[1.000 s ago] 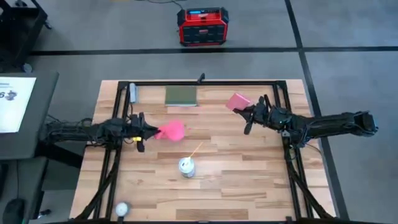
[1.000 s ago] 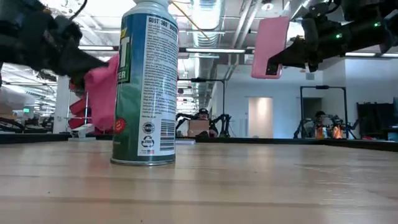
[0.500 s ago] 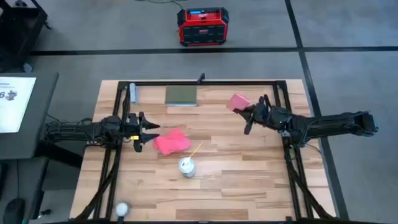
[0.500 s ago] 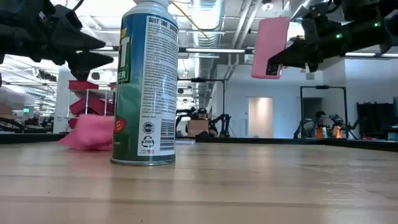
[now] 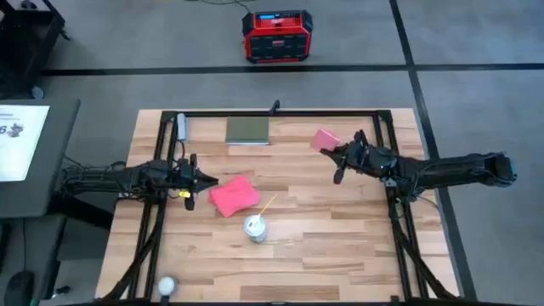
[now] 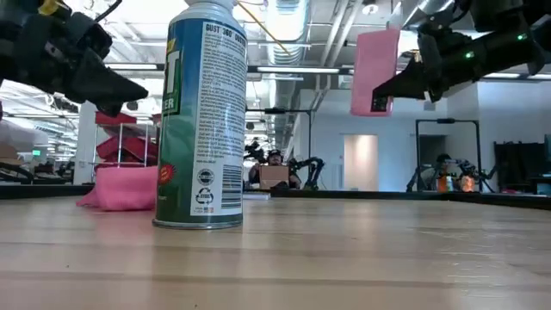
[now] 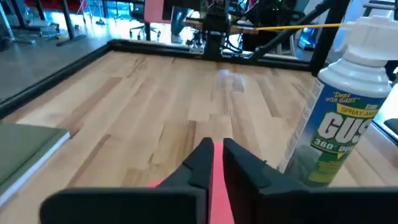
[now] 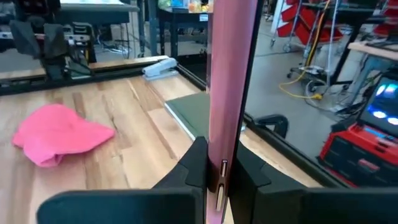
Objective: Apply microfiber cloth
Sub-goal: Wipe the back of the pink cellphone with the pink microfiber towel
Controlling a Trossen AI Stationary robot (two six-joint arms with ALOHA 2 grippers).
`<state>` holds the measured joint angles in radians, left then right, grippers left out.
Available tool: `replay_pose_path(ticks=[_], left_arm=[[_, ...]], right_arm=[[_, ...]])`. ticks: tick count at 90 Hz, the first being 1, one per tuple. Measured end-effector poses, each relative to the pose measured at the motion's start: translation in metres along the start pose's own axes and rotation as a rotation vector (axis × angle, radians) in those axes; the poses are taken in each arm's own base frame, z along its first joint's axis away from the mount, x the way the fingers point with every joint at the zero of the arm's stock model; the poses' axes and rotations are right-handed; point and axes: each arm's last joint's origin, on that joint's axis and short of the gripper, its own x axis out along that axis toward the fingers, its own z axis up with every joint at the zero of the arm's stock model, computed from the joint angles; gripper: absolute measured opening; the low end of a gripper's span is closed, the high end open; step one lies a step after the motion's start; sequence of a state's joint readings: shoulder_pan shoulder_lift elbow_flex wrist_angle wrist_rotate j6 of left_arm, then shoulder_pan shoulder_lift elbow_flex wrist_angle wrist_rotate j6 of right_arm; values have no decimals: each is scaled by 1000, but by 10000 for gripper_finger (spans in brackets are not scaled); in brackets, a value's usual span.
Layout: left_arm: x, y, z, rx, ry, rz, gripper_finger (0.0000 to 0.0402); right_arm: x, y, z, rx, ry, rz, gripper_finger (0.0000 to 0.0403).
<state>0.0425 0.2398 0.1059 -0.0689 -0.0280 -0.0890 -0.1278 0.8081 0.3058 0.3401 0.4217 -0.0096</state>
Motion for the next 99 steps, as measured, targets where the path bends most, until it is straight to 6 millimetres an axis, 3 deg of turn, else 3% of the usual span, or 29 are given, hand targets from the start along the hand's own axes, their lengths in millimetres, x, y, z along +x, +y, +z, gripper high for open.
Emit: replay_pose_path(ticks=[26,46,56,80,99], left_arm=[[0,0,0,29,3,9,1],[0,1,0,47,-3,28,0],[0,1,0,41,-3,28,0],[0,1,0,37,-1,30,0],[0,1,2,43,-20,40,0]], right_arm=[[-16,-7,12,-3,-87,39,15],[-24,-4,-16,41,-260,246,15],[-33,-7,-25,45,-271,243,15],[-64,-22,-21,50,-306,211,15],[-65,-22,-50,176,-239,230,15]])
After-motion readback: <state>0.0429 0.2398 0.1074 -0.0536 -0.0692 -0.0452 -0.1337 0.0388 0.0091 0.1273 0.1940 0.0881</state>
